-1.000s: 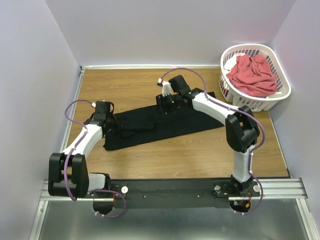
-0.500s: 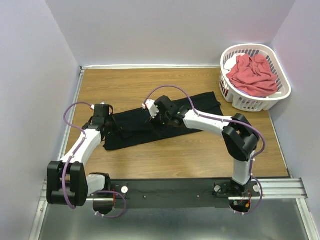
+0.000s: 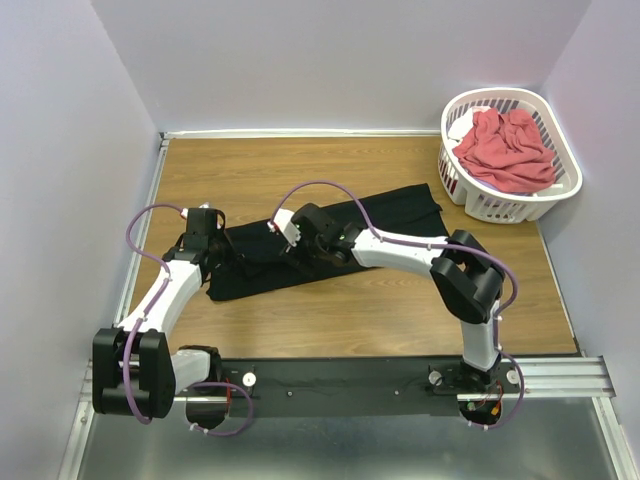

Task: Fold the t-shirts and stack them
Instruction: Fold the tshirt

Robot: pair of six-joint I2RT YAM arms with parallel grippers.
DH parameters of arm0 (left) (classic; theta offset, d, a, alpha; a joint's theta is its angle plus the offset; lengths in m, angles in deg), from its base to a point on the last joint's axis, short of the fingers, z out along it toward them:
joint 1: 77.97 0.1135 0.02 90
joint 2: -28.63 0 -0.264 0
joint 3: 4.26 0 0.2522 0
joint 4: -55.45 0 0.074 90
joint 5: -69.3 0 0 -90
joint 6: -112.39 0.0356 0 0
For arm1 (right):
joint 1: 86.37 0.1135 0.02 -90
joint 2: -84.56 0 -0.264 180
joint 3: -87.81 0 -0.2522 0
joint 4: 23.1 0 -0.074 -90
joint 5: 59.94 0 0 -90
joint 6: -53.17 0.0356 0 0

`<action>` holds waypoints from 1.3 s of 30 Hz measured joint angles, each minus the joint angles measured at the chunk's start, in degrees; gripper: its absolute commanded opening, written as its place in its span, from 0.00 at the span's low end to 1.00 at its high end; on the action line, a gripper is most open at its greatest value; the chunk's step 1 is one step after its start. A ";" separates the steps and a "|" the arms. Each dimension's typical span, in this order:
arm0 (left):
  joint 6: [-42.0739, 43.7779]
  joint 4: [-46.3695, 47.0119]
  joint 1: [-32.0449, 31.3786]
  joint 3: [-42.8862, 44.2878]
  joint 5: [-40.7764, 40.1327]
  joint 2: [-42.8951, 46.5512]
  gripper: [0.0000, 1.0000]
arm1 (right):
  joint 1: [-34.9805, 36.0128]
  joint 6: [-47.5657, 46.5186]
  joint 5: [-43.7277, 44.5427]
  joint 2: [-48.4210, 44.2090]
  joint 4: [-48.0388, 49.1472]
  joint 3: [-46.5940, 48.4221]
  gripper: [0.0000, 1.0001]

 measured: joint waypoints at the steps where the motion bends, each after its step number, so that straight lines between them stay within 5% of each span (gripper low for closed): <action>1: 0.02 0.00 0.00 0.00 0.02 0.00 0.05 | 0.17 -0.33 0.17 0.04 0.09 0.00 0.79; 32: 0.13 0.09 0.00 0.00 0.20 -1.01 0.07 | 1.81 -3.30 12.74 4.39 2.38 5.77 0.73; 39: 0.70 0.22 0.00 0.00 0.13 -2.40 0.16 | 1.81 -3.76 14.08 4.72 3.32 7.23 0.73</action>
